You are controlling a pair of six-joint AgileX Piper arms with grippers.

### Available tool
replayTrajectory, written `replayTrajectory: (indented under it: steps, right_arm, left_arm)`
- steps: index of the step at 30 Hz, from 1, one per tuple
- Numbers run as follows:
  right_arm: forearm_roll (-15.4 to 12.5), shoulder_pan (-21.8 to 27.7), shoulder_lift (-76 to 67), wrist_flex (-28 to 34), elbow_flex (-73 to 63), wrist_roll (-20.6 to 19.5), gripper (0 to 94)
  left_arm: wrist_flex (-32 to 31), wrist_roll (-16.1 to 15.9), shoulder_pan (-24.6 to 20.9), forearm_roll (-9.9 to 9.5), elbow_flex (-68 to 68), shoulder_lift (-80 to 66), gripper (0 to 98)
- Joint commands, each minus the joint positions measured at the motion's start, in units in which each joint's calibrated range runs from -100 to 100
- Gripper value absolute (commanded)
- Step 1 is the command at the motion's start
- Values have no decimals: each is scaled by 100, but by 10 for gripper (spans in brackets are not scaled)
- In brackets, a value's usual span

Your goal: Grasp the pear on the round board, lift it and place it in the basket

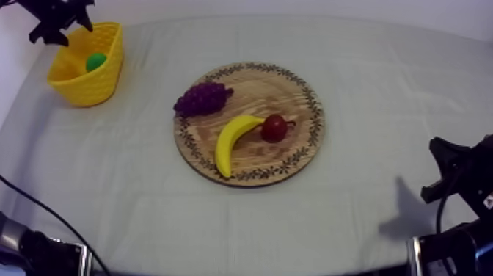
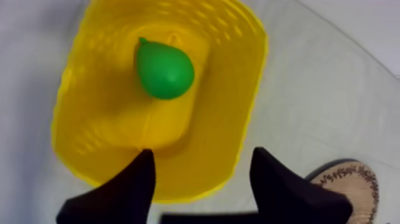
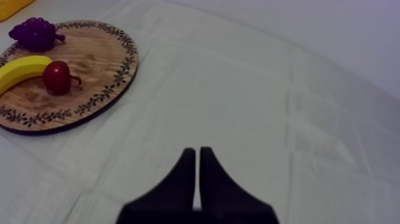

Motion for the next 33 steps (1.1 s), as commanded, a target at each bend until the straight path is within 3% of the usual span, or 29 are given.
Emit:
replayTrajectory:
  steps: [1,10,19,27,33]
  right_arm:
    - [1,0,-4,2,-5,-1,4]
    - [1,0,-4,2,-5,-1,4]
    - [1,0,-4,2,-5,-1,4]
    - [1,0,-4,2,-5,-1,4]
    - [1,0,-4,2,-5,-1,4]
  left_arm:
    - [-266,-36,62,7,666,-815,465]
    - [-1080,-59,-25,88,2620,-2608,264]
    - [-1611,-425,19,86,4313,-4413,84]
    - [-2234,-561,464,18,5637,-5783,11]
    - [-2757,-390,668,6,6711,-6686,2]
